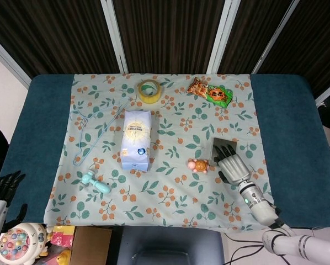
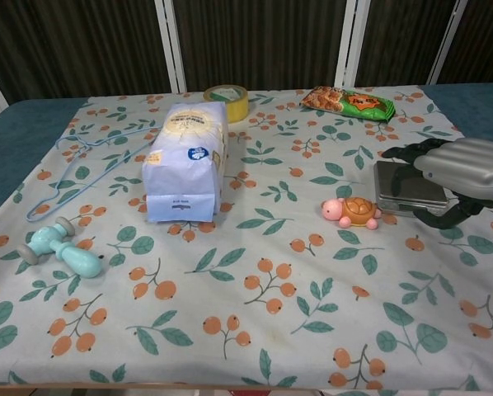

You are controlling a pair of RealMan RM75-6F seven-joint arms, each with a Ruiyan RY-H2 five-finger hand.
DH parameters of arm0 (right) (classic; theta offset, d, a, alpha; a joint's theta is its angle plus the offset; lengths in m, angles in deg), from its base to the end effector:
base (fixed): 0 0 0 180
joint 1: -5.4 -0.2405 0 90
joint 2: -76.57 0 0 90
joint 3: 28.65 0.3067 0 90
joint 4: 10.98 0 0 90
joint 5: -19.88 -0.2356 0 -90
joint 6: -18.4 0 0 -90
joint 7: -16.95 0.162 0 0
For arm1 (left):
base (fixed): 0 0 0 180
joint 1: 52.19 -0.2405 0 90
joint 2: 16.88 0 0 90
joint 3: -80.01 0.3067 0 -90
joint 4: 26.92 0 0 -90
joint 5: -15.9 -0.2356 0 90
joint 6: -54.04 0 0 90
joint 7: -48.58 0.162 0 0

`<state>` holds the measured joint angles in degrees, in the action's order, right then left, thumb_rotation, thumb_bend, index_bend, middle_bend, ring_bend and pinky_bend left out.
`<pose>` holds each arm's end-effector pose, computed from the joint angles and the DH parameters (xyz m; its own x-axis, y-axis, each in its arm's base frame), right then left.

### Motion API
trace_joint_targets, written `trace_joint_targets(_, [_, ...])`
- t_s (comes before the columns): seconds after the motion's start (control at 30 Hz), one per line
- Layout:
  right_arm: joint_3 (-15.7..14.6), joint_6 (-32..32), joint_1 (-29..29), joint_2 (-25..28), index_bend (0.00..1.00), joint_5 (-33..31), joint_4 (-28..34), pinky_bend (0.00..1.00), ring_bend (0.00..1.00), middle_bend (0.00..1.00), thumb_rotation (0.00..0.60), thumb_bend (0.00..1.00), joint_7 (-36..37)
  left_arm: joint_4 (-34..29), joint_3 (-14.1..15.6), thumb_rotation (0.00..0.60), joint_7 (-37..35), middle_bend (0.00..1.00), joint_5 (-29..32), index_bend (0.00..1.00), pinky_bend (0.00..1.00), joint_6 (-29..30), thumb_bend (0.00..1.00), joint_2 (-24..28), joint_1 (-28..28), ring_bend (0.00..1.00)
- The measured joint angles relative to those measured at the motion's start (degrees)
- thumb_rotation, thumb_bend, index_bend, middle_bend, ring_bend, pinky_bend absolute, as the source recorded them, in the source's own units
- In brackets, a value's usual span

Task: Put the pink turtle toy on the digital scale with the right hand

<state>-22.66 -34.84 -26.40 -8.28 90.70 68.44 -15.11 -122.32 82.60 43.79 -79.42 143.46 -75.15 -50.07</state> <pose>-0.2882 -0.3613 -0.0260 0.7443 -0.2287 0.6274 -0.6631 -0.3647 0.6537 -0.3505 0.1636 0.1765 0.3694 0.0486 0.9280 0.9247 -0.1178 -0.3619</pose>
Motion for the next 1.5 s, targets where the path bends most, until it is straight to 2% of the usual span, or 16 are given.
trace_joint_targets(0.3, [0.0, 1.0, -1.6, -1.5, 0.46, -3.7, -1.2, 0.00, 0.00, 0.00, 0.600, 0.60, -2.8, 0.1, 0.0, 0.600, -0.3, 0.03, 0.1, 0.00, 0.10, 0.1, 0.47, 0.1, 0.0, 0.04])
trace_joint_targets(1.23, [-1.9, 0.7, -3.7, -3.6, 0.46, -7.3, -2.1, 0.00, 0.00, 0.00, 0.600, 0.60, -5.5, 0.1, 0.0, 0.600, -0.7, 0.03, -0.1, 0.00, 0.10, 0.5, 0.47, 0.3, -0.3, 0.04])
trace_joint_targets(1.5, [-2.2, -0.2, -3.5, -3.3, 0.44, -6.9, -1.8, 0.00, 0.00, 0.00, 0.600, 0.60, -4.2, 0.1, 0.0, 0.600, -0.7, 0.03, -0.2, 0.00, 0.10, 0.7, 0.47, 0.3, -0.4, 0.04])
